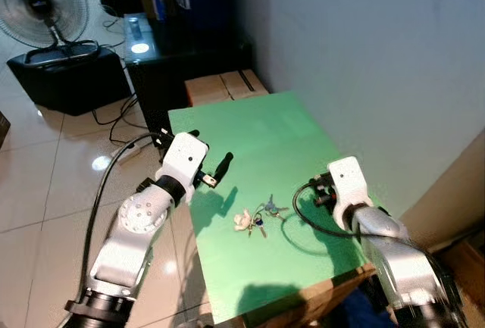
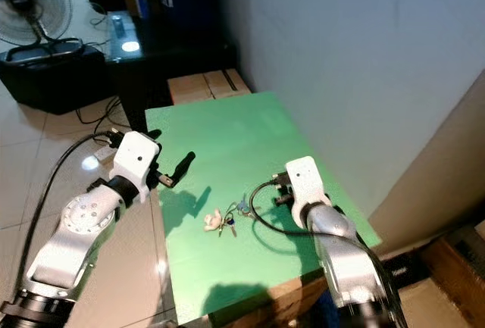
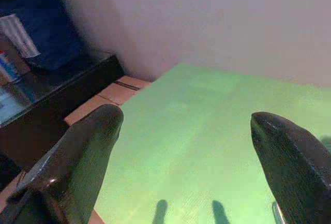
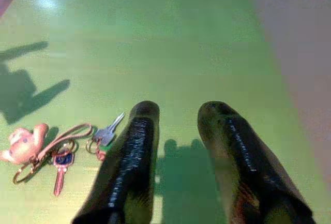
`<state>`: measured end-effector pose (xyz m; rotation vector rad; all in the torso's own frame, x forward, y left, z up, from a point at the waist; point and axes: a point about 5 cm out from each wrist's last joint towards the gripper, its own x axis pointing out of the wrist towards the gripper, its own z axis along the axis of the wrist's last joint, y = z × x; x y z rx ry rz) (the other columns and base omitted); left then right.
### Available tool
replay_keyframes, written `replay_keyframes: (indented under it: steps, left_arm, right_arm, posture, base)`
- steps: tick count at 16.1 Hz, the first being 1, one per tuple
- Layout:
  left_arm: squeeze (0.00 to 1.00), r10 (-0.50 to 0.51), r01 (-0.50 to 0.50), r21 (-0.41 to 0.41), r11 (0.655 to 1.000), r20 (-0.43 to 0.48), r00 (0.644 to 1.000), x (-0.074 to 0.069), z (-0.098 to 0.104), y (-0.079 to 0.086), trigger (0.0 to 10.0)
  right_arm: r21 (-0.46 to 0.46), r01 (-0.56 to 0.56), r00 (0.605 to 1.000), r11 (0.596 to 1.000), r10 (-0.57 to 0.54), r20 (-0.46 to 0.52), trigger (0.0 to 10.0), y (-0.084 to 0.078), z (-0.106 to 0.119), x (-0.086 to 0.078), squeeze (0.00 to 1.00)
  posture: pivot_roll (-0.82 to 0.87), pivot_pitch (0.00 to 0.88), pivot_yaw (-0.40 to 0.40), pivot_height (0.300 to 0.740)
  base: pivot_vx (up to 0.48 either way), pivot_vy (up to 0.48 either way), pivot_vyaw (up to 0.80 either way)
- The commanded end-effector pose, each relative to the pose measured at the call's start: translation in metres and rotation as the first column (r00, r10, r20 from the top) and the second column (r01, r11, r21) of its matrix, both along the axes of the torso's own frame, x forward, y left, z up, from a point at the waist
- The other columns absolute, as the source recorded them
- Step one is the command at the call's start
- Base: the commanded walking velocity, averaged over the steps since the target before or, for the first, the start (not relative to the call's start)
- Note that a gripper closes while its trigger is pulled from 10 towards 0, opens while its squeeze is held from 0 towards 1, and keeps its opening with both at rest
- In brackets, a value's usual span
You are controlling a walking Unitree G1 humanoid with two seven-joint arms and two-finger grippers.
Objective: Hang keys on a hook
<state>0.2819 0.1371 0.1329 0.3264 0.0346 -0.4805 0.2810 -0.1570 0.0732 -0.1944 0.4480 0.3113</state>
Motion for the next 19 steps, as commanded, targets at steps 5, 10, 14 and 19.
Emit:
replay_keyframes:
  steps: [5, 10, 14, 19]
  left_arm:
    - [0.00, -0.200, 0.210, 0.092, 0.973, -0.109, 0.974, -0.015, 0.000, -0.002, 10.0]
    - [0.00, -0.246, 0.266, 0.112, 0.957, -0.166, 0.955, -0.023, 0.007, -0.002, 10.0]
    - [0.00, -0.286, 0.313, 0.108, 0.944, -0.210, 0.935, -0.032, 0.010, -0.002, 10.0]
    - [0.00, -0.289, 0.318, 0.110, 0.942, -0.216, 0.933, -0.032, 0.012, -0.008, 10.0]
  right_arm:
    - [-0.041, -0.191, 0.960, 0.981, 0.178, -0.215, 10.0, 0.011, -0.016, 0.034, 1.00]
    - [-0.079, -0.274, 0.931, 0.959, 0.244, -0.271, 10.0, 0.025, -0.006, 0.065, 1.00]
    - [-0.136, -0.368, 0.895, 0.920, 0.310, -0.320, 10.0, 0.033, 0.002, 0.074, 1.00]
    - [-0.190, -0.379, 0.904, 0.905, 0.319, -0.284, 10.0, 0.034, 0.013, 0.084, 0.00]
  posture:
    - [-0.07, 0.184, 0.064, 0.718]
    - [-0.04, 0.277, 0.062, 0.718]
    - [-0.02, 0.310, 0.057, 0.718]
    - [-0.04, 0.307, 0.058, 0.718]
  base:
    - [0.000, 0.000, 0.00]
    - [0.000, 0.000, 0.00]
    - [0.000, 0.000, 0.00]
    - [0.000, 0.000, 0.00]
